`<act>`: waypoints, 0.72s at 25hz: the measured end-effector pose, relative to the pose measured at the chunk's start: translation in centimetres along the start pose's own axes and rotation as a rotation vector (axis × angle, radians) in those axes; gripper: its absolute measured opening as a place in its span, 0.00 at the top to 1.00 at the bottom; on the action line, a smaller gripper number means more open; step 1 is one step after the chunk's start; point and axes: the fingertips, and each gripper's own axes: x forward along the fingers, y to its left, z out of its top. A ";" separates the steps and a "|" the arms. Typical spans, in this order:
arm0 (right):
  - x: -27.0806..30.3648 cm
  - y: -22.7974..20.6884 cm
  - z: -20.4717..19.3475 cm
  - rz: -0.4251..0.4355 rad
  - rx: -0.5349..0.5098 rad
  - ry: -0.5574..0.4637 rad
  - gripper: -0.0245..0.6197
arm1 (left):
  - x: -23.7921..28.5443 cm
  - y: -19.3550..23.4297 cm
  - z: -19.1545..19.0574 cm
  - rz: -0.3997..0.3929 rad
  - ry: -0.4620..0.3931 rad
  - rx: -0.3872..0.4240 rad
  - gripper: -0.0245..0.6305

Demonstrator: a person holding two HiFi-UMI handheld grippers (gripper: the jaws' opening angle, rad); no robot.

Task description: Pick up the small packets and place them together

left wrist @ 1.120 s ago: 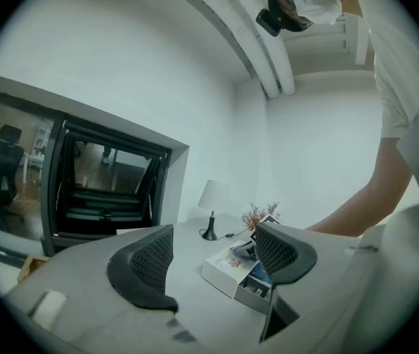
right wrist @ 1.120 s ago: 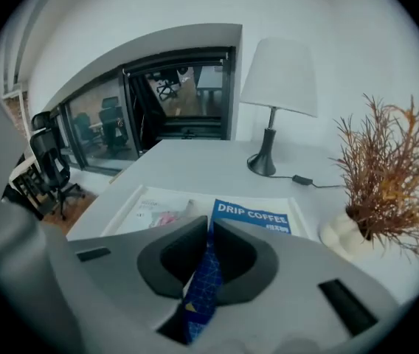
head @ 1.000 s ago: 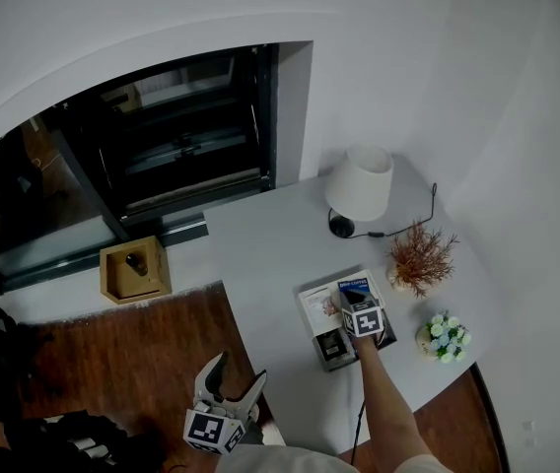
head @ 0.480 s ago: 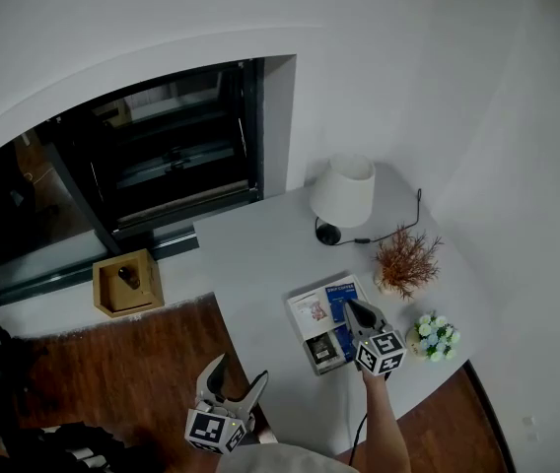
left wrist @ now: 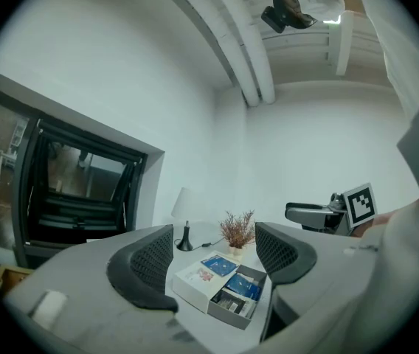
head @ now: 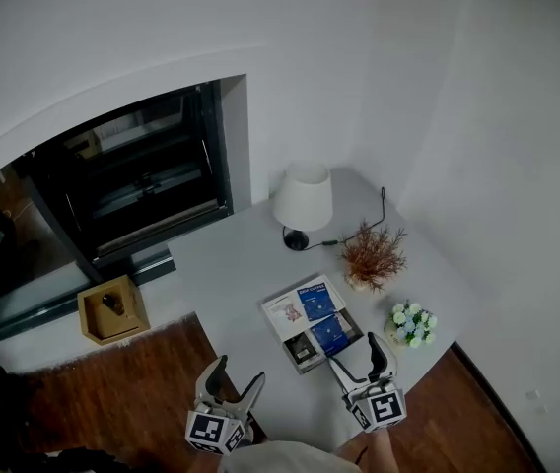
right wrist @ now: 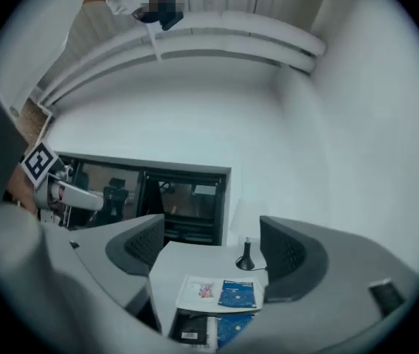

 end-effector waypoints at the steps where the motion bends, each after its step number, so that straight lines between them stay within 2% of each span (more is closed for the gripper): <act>1: -0.8 -0.2 0.0 -0.039 0.044 -0.019 0.32 | 0.0 -0.4 -0.1 -0.009 0.000 0.000 0.44; 4: -2.9 -0.8 -0.5 -0.135 0.169 -0.051 0.32 | 0.0 -1.3 -0.2 -0.030 -0.004 0.006 0.44; 6: -4.3 -0.7 -0.9 -0.176 0.180 -0.040 0.32 | -0.2 -1.8 0.1 -0.039 -0.016 0.014 0.45; 9: -6.0 -0.3 -1.7 -0.214 0.137 0.005 0.32 | -0.8 -2.0 0.5 -0.037 -0.039 0.020 0.46; 11: -6.5 0.2 -2.3 -0.210 0.094 0.048 0.32 | -1.2 -2.0 0.5 -0.029 -0.043 0.021 0.45; 13: -6.6 1.0 -2.5 -0.162 0.082 0.067 0.38 | -1.4 -2.0 0.5 -0.026 -0.041 0.028 0.45; 15: -6.7 1.5 -2.2 -0.121 0.064 0.065 0.38 | -1.5 -2.2 0.4 -0.031 -0.034 0.046 0.44; 17: -6.7 1.4 -2.2 -0.123 0.024 0.074 0.54 | -1.5 -2.6 0.3 -0.041 -0.028 0.059 0.43; 18: -6.6 1.3 -2.3 -0.125 0.007 0.085 0.54 | -1.5 -2.8 0.3 -0.045 -0.032 0.058 0.43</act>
